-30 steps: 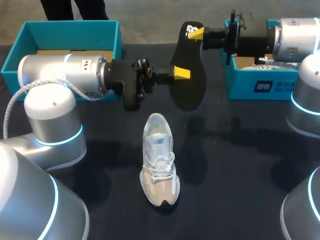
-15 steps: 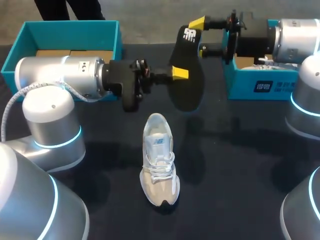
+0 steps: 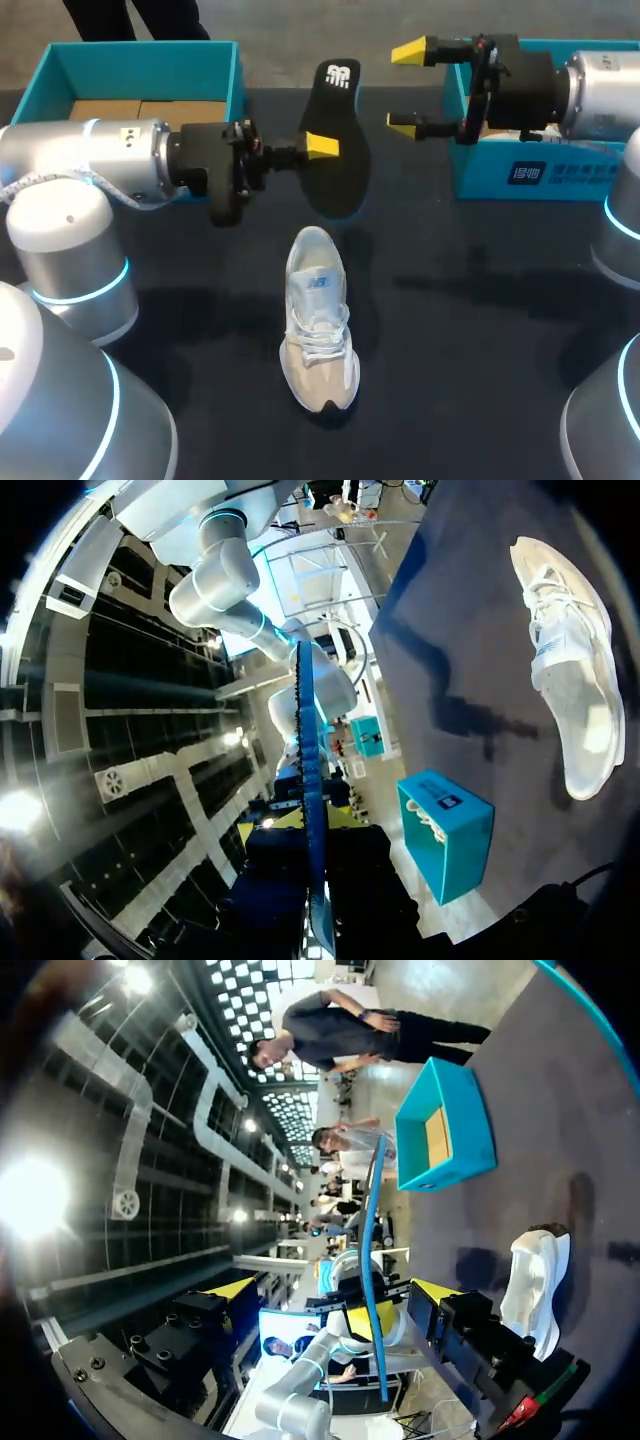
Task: Take the shoe out of the shoebox, open the shoe tongue, remove and reinsert the insole, then place the shoe into the shoebox
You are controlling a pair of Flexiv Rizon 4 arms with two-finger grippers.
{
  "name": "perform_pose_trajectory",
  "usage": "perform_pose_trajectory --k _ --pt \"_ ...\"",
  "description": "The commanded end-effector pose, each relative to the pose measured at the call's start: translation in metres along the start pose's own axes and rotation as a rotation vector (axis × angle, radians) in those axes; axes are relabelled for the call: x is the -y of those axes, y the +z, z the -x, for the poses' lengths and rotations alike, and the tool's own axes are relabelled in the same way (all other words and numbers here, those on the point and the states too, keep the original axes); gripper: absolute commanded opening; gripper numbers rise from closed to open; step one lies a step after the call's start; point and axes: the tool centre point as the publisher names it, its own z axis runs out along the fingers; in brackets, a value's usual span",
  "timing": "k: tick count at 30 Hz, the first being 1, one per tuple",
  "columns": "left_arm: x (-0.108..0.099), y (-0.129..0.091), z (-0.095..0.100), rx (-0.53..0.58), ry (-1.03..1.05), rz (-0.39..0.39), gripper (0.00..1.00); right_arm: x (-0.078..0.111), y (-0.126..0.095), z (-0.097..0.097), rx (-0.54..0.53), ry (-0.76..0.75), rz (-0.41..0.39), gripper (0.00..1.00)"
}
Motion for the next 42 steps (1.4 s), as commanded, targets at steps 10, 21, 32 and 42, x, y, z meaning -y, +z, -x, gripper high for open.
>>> perform_pose_trajectory --k 10,21,32,42 --pt "0.005 -0.043 -0.005 -0.018 -0.008 -0.107 0.0 0.045 -0.012 0.016 -0.023 0.039 -0.009 1.0" --pt "0.004 -0.049 -0.007 -0.033 0.01 -0.092 0.0 0.045 -0.012 0.016 -0.023 0.039 -0.009 1.0" --pt "0.004 -0.049 -0.007 -0.033 0.01 -0.092 0.0 0.048 -0.006 0.02 -0.016 0.064 -0.02 1.0" --pt "0.004 -0.049 -0.007 -0.033 0.01 -0.092 0.0 0.065 -0.01 0.043 -0.043 0.08 -0.018 1.0"
